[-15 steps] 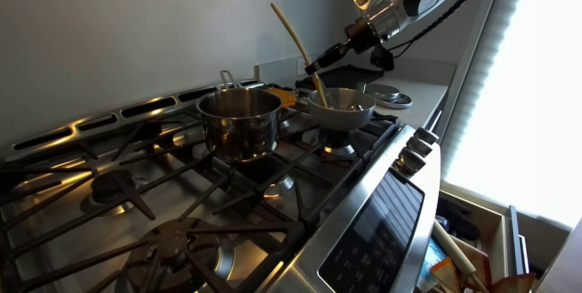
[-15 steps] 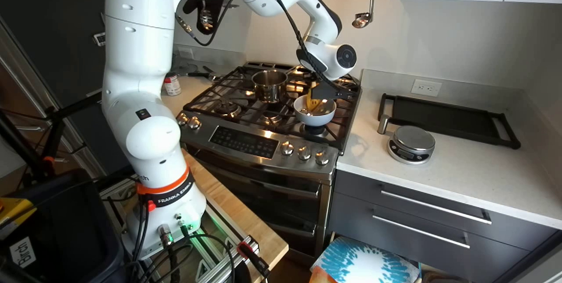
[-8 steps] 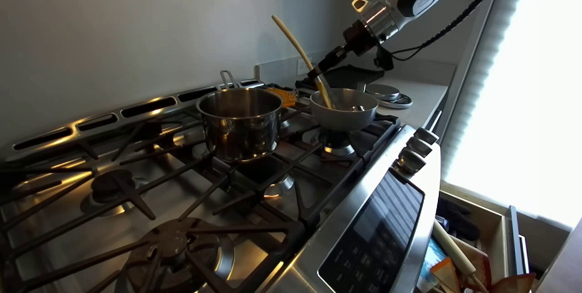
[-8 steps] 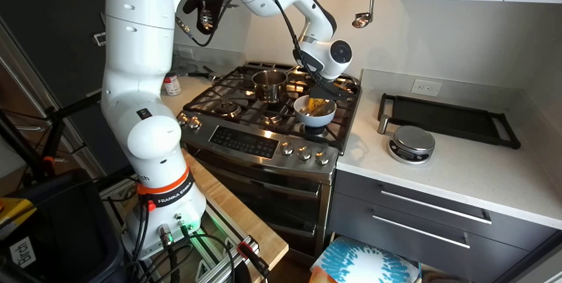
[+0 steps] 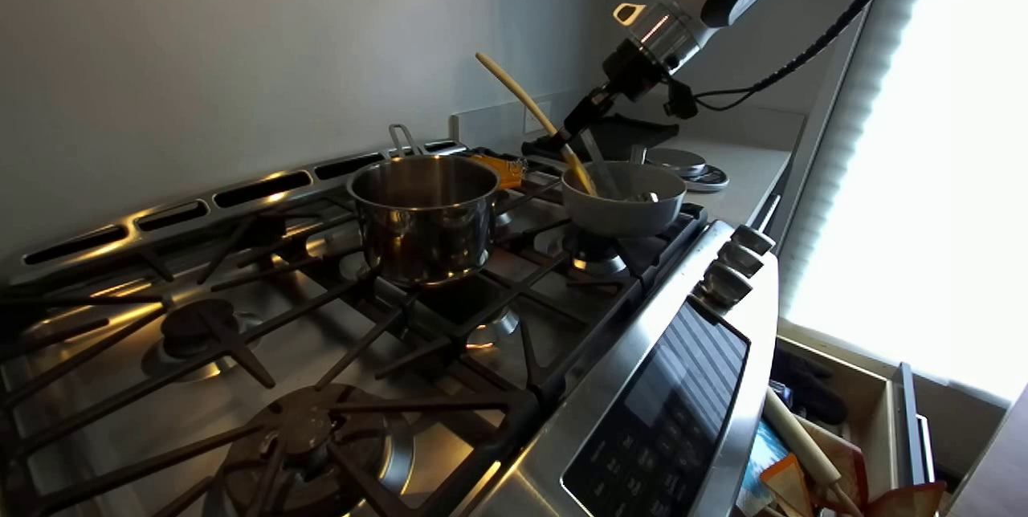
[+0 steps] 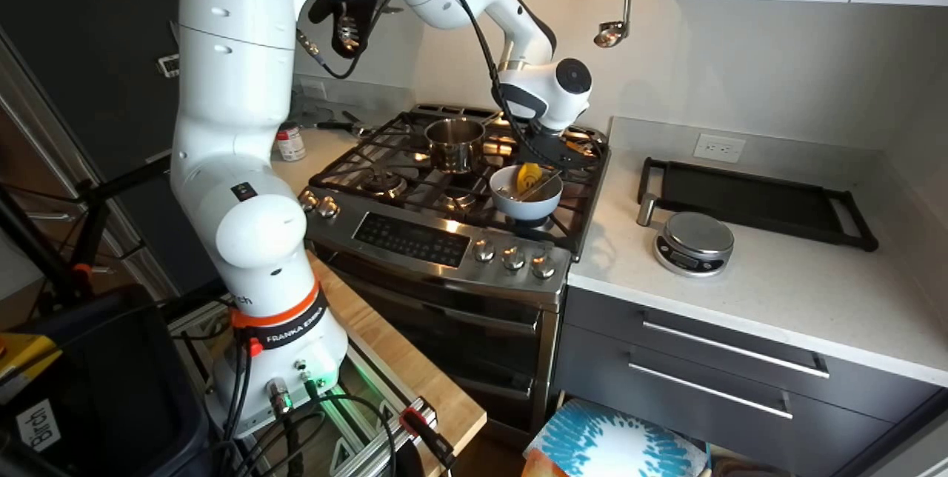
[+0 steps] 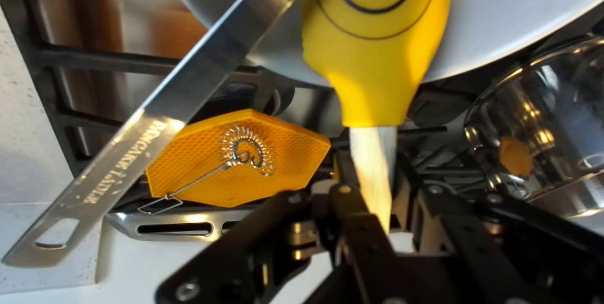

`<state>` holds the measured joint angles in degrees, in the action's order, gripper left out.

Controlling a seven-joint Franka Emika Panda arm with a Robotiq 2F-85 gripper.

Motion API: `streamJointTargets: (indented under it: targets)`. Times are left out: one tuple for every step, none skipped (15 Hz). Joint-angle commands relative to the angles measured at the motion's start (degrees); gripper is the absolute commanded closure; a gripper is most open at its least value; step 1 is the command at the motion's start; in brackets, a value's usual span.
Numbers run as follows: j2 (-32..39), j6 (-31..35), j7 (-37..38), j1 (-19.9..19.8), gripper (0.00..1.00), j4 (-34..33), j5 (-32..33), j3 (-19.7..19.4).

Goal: Remove the spatula from the pot and put it in the grey bowl

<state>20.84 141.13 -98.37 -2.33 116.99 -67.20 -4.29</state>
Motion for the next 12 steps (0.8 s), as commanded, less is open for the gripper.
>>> streamJointTargets:
  targets:
    - [0.22,2.65,4.89,-0.18,0.94,0.52,4.51,0.72]
    - [0.15,3.09,5.7,-0.29,0.94,0.59,5.19,0.93]
    - [0.14,3.39,6.56,-0.42,0.94,0.62,5.94,1.11]
    - [0.1,3.46,7.18,-0.59,0.94,0.62,6.44,1.3]
    - [0.08,3.67,7.77,-0.69,0.91,0.62,6.98,1.46]
    - [0.04,4.13,8.02,-0.78,0.94,0.63,7.29,1.63]
    - [-0.02,4.51,8.13,-0.87,0.94,0.66,7.5,1.85]
    - [-0.04,4.64,8.39,-0.95,0.94,0.69,7.81,2.0]
    - [-0.08,5.01,8.78,-0.96,0.94,0.76,8.03,2.13]
    - [-0.06,5.24,8.94,-1.05,0.84,0.77,8.07,2.31]
    - [-0.08,5.45,9.06,-1.08,0.53,0.8,8.06,2.43]
    - [-0.09,5.58,9.07,-1.11,0.52,0.83,8.0,2.53]
